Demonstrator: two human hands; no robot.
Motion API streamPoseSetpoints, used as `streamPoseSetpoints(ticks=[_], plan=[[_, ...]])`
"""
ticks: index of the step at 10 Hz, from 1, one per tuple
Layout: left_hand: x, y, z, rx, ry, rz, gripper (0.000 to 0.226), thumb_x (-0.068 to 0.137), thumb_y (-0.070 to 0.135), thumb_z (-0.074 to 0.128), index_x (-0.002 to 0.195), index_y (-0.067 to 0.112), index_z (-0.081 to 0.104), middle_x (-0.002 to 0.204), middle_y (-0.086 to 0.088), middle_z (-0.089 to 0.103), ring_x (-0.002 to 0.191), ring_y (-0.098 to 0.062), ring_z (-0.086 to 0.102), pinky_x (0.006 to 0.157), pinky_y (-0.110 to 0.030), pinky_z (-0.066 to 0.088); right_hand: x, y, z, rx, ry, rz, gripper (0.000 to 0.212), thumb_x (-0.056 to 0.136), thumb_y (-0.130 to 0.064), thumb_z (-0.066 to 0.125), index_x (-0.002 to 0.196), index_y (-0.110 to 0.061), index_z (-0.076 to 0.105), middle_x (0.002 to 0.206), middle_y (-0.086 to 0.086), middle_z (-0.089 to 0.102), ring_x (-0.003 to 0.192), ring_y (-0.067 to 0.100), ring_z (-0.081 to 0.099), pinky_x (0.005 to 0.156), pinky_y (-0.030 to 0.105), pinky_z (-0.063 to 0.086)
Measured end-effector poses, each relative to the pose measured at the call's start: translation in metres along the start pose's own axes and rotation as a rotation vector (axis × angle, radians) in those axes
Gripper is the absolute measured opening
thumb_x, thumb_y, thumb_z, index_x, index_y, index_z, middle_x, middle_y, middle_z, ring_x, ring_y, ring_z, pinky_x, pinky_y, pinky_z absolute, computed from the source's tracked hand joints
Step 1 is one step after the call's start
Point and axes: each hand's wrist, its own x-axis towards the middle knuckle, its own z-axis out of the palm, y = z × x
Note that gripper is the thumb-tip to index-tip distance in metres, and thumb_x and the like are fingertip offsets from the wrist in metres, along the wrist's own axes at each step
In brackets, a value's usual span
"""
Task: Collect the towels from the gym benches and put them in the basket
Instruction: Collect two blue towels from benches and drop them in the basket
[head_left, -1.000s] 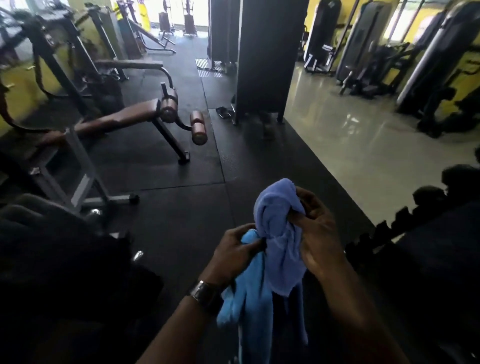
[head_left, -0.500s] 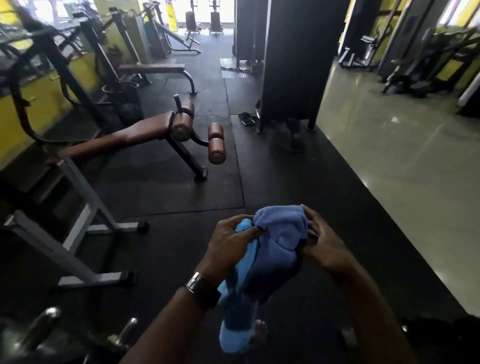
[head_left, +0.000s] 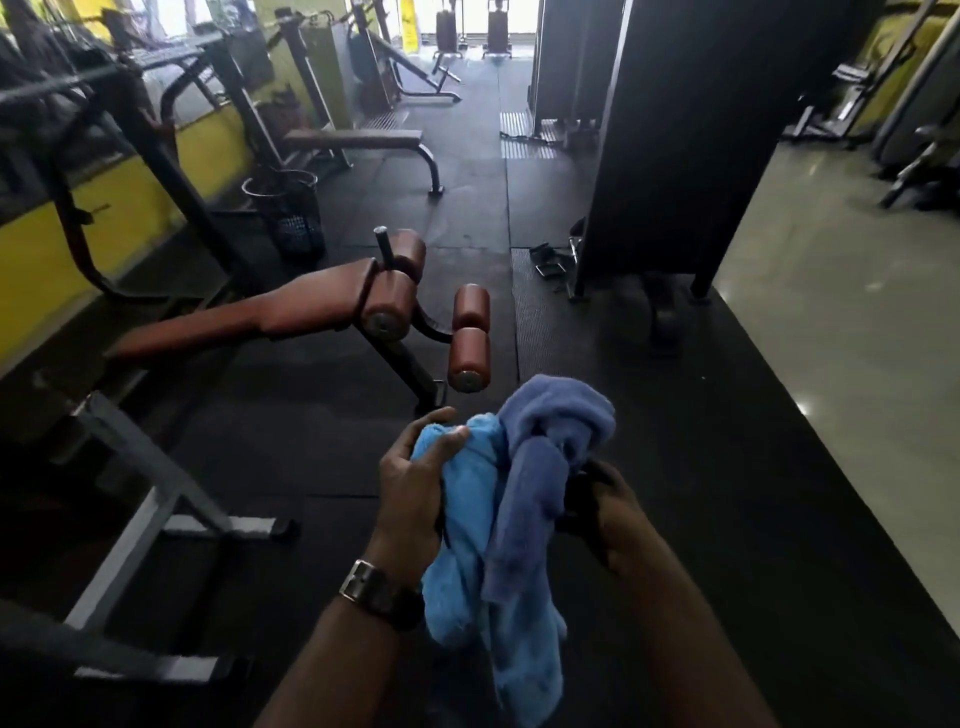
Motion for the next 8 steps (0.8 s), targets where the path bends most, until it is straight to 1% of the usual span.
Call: streamPoseSetpoints(ticks=[1,2,3,4,5,6,7,8], plan=[[0.096,0.002,0.012,-0.041,0.1,-0.016,0.016,0.08,0.011,0.074,0.095,0.017,0.071,0.093,-0.012,0.073,0.083,-0.022,0.07,0.076,-0.037,0.058,0.075,-0.04,-0.008,-0.003,0.114,-0.025,0.019,0.092,0.011,0.047,0.085,-0.003,0.058,0.069,0.008,0.063,0.052,0.011,0.066,0.045,0.022,0.053],[0.185,0.002,0.031,-0.039,0.14,-0.042,0.014,0.081,0.009,0.073,0.093,0.014,0.069,0.094,-0.011,0.072,0.084,-0.021,0.067,0.076,-0.035,0.056,0.147,-0.087,-0.018,-0.001,0.249,-0.049,0.021,0.095,0.006,0.044,0.09,-0.008,0.059,0.073,0.004,0.063,0.056,0.012,0.065,0.046,0.021,0.053],[0.258,0.004,0.06,-0.012,0.082,-0.096,0.013,0.081,0.008,0.073,0.091,0.014,0.068,0.097,-0.014,0.072,0.085,-0.024,0.068,0.08,-0.04,0.058,0.21,-0.13,-0.028,0.032,0.367,-0.065,0.025,0.097,0.001,0.039,0.09,-0.016,0.056,0.08,-0.002,0.059,0.064,0.009,0.06,0.053,0.024,0.05],[0.327,0.014,0.095,0.003,0.057,-0.145,0.013,0.085,0.007,0.07,0.087,0.019,0.068,0.095,-0.013,0.071,0.075,-0.02,0.07,0.065,-0.034,0.059,0.269,-0.168,-0.034,0.051,0.437,-0.104,0.029,0.096,-0.001,0.041,0.079,-0.021,0.055,0.078,0.0,0.057,0.067,0.013,0.055,0.06,0.029,0.045],[0.403,0.016,0.135,0.019,-0.013,-0.188,0.027,0.091,0.004,0.061,0.08,0.025,0.073,0.1,-0.011,0.071,0.083,-0.023,0.07,0.067,-0.036,0.059,0.338,-0.192,-0.046,0.065,0.478,-0.106,0.025,0.095,-0.003,0.043,0.077,-0.014,0.057,0.071,0.001,0.058,0.063,0.015,0.053,0.057,0.027,0.045],[0.466,0.015,0.168,0.025,0.004,-0.263,0.025,0.093,0.002,0.056,0.085,0.017,0.074,0.109,-0.017,0.07,0.094,-0.032,0.068,0.085,-0.047,0.058,0.404,-0.204,-0.059,0.012,0.452,-0.118,0.022,0.093,-0.001,0.045,0.077,-0.009,0.057,0.069,0.004,0.057,0.064,0.018,0.051,0.057,0.03,0.043],[0.537,0.014,0.206,-0.169,-0.125,-0.463,0.022,0.088,0.007,0.059,0.11,0.003,0.065,0.113,-0.022,0.06,0.093,-0.034,0.061,0.092,-0.046,0.048,0.486,-0.217,-0.072,0.123,0.416,-0.083,0.015,0.095,-0.003,0.046,0.091,-0.002,0.061,0.073,0.007,0.058,0.07,0.024,0.051,0.062,0.034,0.043],[0.589,0.021,0.258,-0.222,-0.223,-0.627,0.039,0.087,0.018,0.06,0.124,0.007,0.056,0.113,-0.021,0.053,0.095,-0.029,0.053,0.096,-0.04,0.037,0.574,-0.244,-0.082,0.16,0.305,-0.064,0.016,0.096,-0.006,0.048,0.088,-0.007,0.061,0.077,0.01,0.058,0.074,0.024,0.051,0.068,0.04,0.043]])
